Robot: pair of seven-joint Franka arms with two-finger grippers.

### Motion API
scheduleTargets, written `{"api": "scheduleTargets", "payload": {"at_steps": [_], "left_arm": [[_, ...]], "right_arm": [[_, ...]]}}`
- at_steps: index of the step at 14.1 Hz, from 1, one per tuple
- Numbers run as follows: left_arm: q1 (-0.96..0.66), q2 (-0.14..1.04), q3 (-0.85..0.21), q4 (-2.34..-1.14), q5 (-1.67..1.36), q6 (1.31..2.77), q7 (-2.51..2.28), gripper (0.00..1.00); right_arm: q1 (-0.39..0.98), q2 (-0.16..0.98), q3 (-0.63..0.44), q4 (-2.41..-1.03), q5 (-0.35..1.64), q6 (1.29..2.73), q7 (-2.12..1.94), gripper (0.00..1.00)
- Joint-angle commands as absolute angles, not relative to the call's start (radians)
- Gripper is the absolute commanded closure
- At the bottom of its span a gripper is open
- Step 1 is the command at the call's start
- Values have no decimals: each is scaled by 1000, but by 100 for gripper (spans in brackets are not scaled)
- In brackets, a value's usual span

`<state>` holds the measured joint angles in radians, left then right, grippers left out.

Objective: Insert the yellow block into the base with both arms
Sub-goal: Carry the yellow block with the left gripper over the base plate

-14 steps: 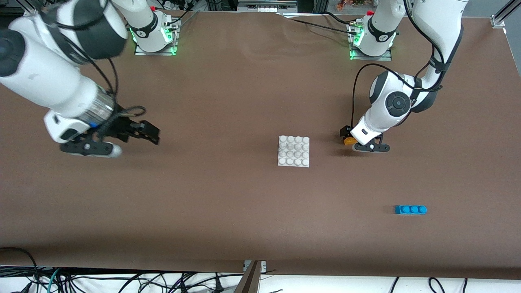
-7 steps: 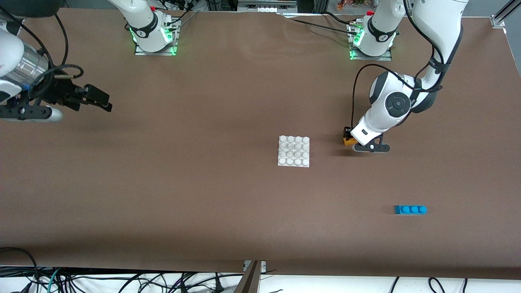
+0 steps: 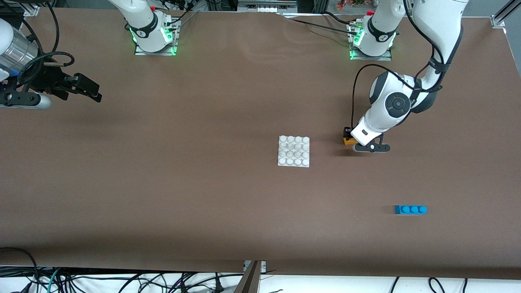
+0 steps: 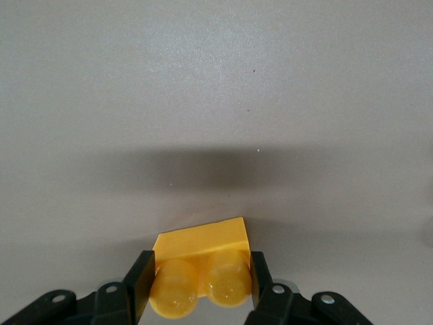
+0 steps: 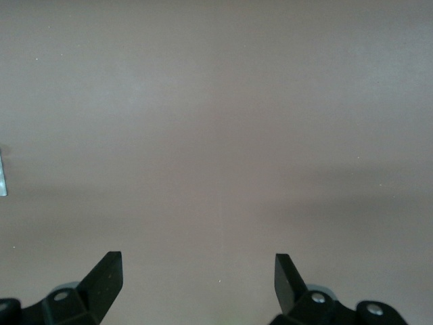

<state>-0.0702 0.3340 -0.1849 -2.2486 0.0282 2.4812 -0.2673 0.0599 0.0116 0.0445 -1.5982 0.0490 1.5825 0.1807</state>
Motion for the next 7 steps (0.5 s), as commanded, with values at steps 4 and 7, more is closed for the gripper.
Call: {"api": "scheduleTargets", "payload": {"at_steps": [4,7], "left_arm": [[-92,267,-210,-1981,45,2084,-291,52],[-142,325,-252,-1827,38,2031,-291,52]], "right_arm": [[44,3,54,-1592,-1,1572,161,1],[43,6,54,-1568,-3,1556,158,1]]}}
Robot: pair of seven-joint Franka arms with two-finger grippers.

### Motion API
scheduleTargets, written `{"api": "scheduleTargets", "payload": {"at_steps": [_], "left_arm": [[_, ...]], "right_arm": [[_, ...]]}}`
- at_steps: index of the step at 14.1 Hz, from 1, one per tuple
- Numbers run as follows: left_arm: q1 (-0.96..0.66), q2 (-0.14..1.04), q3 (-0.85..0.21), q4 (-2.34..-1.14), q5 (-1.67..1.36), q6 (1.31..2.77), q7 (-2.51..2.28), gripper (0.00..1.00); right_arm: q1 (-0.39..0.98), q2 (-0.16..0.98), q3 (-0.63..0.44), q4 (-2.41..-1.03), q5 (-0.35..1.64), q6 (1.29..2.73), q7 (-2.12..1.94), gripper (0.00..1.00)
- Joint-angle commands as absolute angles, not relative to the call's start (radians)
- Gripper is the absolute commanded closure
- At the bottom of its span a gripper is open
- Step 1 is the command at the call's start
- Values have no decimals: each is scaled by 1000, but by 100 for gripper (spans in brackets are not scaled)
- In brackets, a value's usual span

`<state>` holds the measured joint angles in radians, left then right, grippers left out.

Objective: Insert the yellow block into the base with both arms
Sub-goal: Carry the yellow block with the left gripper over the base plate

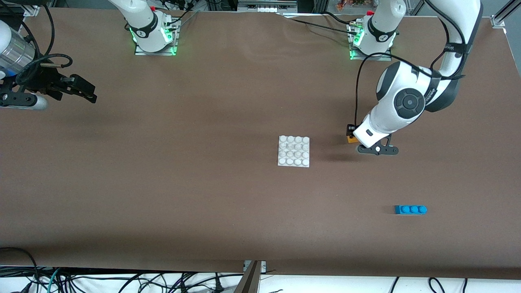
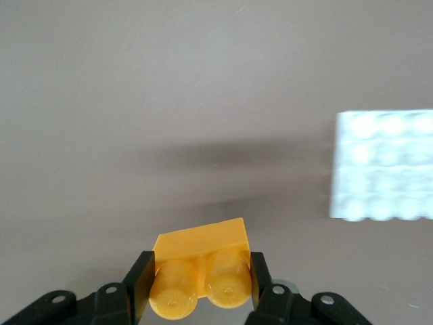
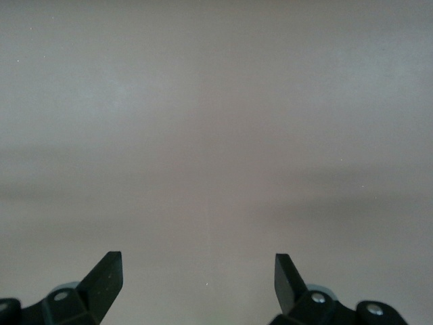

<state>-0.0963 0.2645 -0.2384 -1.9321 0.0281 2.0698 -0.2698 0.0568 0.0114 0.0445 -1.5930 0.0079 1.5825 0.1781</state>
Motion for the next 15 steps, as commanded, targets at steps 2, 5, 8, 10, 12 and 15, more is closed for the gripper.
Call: {"api": "scheduleTargets", "payload": {"at_steps": [2,5,8,10,12,15], "left_arm": [[-228,400,-250,-1711,37,2029,-323,54],[-316,527,-250,-1596,51,2032,-406,54],[-370,612,-241,-1549,64,2040,-403,54],[-370,638,-241,-1549,83,2045,-405,53],[-368,649,-241,-1554,83,2101,-406,54],[-370,675,-241,-1557,83,2120,-410,53]], "right_arm": [[43,9,54,-1559,-3,1558,163,1],[48,18,57,-1545,0,1548,163,1],[54,21,63,-1529,-1,1548,166,1],[52,25,57,-1529,8,1549,164,1],[55,25,64,-1529,8,1549,167,1],[55,23,63,-1529,6,1548,167,1]]}}
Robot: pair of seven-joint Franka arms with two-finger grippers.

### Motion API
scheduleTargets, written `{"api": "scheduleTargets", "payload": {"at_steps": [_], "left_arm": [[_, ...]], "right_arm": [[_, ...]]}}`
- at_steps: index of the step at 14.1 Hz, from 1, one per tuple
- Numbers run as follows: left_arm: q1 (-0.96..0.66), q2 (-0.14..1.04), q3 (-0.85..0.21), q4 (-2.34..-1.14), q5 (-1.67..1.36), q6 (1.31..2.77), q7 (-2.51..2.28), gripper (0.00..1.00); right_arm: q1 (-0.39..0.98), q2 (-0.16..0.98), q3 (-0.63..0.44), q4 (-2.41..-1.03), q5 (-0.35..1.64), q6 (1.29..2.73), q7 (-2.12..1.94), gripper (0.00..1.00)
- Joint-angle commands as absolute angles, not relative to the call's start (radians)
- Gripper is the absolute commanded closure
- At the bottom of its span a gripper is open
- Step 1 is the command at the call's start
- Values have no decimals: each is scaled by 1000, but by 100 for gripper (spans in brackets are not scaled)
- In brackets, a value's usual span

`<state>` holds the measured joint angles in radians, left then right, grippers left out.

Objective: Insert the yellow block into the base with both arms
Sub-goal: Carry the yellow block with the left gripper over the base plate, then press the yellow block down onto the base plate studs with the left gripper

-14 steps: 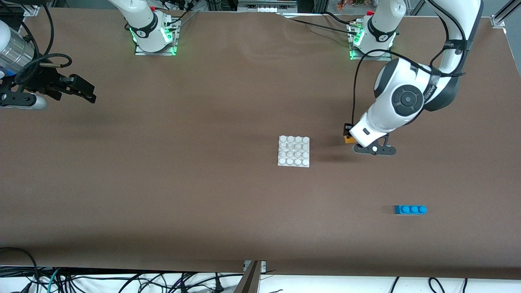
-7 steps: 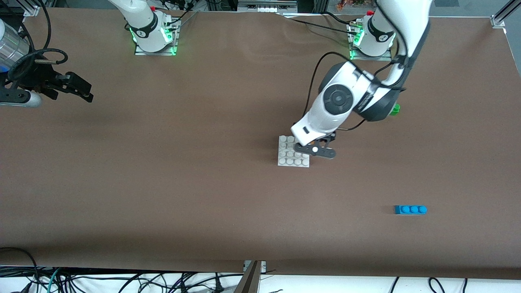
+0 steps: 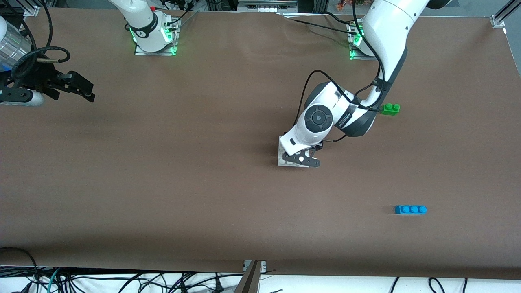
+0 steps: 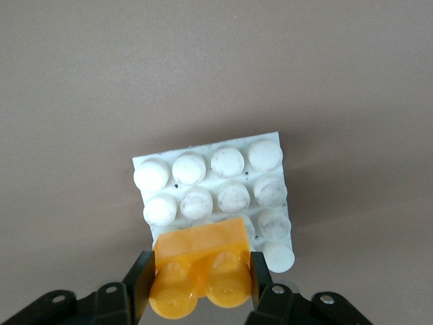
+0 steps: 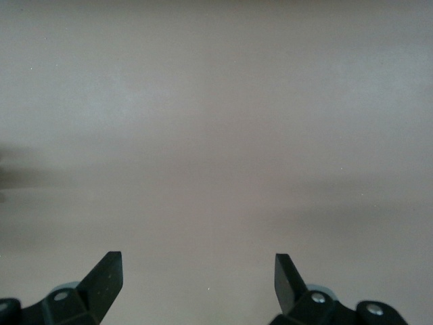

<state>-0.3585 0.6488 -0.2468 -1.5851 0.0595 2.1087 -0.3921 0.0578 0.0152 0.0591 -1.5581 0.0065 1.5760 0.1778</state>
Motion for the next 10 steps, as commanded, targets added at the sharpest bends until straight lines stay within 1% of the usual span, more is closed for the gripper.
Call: {"api": "scheduleTargets", "payload": {"at_steps": [1,10], "left_arm": [[-370,678,-241,-1559,81,2123,-410,53],[-388,703,-241,-1560,81,2143,-417,53]], "right_arm": [[54,23,63,-1529,6,1548,167,1],[54,23,63,-1529,11,1548,169,1]]}}
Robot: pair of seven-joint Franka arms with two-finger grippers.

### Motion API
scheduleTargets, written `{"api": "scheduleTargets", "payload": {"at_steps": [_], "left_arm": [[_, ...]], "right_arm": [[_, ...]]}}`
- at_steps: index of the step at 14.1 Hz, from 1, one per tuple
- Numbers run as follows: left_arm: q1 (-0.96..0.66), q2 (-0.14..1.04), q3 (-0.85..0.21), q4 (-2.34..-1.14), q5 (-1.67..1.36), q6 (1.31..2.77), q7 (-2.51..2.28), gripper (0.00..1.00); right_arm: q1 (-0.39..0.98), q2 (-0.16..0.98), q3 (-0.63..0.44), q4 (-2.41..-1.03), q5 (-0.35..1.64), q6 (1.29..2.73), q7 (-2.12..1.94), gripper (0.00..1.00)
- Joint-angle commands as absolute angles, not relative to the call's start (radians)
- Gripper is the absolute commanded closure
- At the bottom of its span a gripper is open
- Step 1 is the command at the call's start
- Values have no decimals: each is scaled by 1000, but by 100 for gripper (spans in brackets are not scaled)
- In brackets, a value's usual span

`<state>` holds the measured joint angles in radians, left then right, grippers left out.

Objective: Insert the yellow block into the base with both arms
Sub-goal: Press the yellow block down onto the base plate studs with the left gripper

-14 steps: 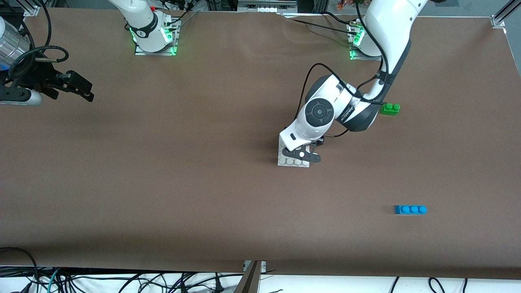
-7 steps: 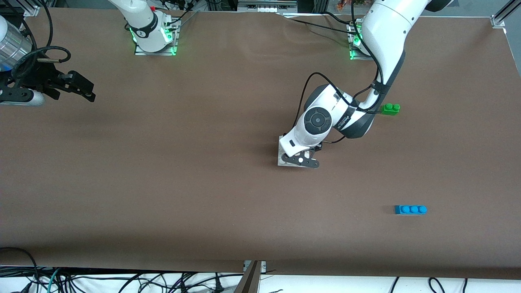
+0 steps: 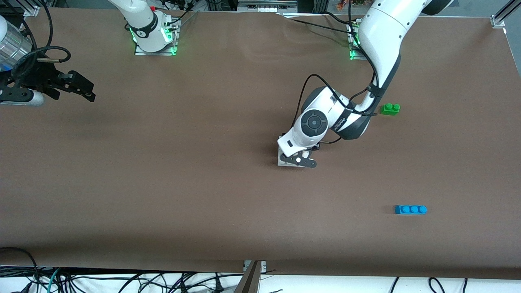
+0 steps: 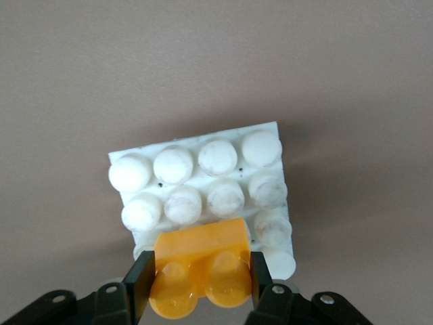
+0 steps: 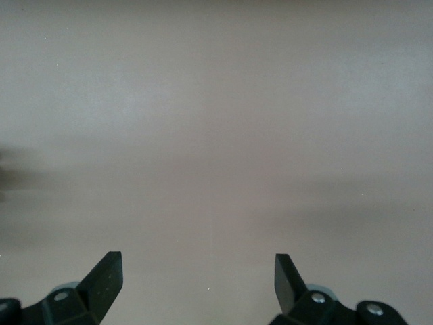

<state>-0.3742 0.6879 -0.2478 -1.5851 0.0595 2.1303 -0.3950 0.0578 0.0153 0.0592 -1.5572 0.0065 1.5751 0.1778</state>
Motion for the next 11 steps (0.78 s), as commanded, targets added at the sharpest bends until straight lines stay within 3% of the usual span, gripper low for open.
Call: {"api": "scheduleTargets", "payload": {"at_steps": [1,11], "left_arm": [[-390,703,-241,-1560,81,2143,-417,53],[-399,710,-239,-1571,84,2141,-410,53]], "right_arm": [[54,23,63,-1529,11,1548,167,1],[54,23,63,-1529,11,1548,169,1]]}}
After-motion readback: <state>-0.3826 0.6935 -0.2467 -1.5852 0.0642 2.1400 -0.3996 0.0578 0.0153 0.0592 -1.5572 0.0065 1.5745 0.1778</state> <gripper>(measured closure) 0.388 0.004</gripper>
